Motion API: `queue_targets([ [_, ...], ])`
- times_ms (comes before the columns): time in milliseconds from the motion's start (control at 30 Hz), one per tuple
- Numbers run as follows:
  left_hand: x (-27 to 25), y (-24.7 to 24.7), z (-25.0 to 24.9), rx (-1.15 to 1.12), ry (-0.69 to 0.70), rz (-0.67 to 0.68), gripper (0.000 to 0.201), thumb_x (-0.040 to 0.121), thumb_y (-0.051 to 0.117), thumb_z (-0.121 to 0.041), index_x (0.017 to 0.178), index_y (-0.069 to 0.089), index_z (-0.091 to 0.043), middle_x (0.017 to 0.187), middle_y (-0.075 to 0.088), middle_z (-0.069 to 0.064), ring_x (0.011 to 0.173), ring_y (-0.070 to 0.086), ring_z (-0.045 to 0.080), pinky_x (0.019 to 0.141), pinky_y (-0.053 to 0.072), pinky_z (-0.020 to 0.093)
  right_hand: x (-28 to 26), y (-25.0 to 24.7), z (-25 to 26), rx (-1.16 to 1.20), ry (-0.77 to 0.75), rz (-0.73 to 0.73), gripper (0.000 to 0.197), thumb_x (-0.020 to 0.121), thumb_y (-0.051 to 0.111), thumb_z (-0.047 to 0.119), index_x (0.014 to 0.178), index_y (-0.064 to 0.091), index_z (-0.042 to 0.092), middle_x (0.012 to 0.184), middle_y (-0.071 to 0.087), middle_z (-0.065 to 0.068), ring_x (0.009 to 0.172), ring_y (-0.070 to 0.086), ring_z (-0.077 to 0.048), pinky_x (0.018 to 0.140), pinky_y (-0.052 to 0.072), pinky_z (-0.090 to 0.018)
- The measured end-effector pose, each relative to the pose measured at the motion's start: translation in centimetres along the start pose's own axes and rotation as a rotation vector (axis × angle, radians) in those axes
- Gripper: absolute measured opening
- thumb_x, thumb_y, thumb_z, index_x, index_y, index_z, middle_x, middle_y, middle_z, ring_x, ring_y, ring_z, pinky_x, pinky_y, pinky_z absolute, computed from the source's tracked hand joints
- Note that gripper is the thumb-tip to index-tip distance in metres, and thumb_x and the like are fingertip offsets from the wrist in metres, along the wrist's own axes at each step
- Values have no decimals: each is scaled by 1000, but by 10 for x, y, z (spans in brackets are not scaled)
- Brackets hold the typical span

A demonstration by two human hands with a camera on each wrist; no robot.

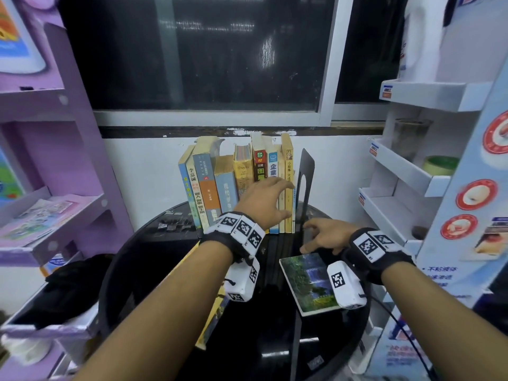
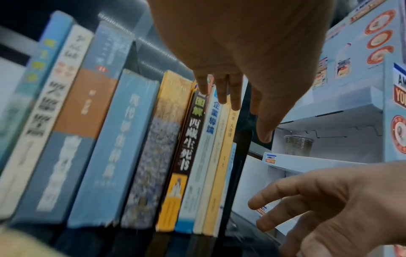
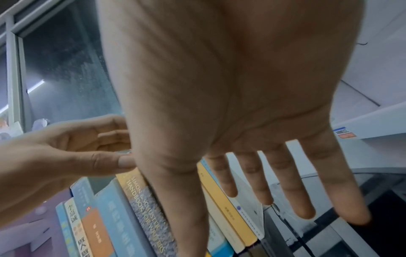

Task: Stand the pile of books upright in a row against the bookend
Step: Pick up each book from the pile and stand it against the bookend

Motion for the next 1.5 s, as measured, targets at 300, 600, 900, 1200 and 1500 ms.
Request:
queue_targets([
  [300,-46,75,8,-202,-246,474,82,80,70,-50,147,30,-23,152,33,5,136,35,26,110,34,41,-4,29,-24,-3,96,12,87,73,77,49,143,39,13,144,46,-2,123,49,-19,106,38,-34],
  [600,-68,108,10,-279,-356,630,99,74,74,-55,151,22,-22,154,32,6,137,37,25,108,35,36,-11,35,-22,18,124,-44,91,73,81,38,146,33,12,149,40,-6,129,45,-24,105,40,-35],
  [900,-69,115,1,-94,-301,564,99,62,82,-55,143,36,-22,141,49,1,126,49,22,105,41,41,-15,40,-24,-21,139,-118,104,60,90,35,145,35,12,144,45,-7,125,50,-26,97,48,-37],
  [1200,-70,117,0,-121,-323,557,98,52,90,-49,137,49,-20,132,57,3,120,53,23,102,45,43,-16,49,-29,84,179,-45,87,56,92,27,130,49,11,119,62,-8,105,62,-26,91,53,-42],
  [1500,-73,123,3,-275,-322,483,91,57,92,-30,135,46,-22,114,41,-1,110,51,21,91,43,29,-22,47,-24,167,115,-88,76,53,94,21,106,39,17,106,61,-9,100,61,-27,86,53,-46],
])
Point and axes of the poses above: each hand's wrist, its own x-axis towards the middle knuckle, its own y-axis out of the palm, z = x × y, the point moved 8 cm from there along x, towards the middle knuckle
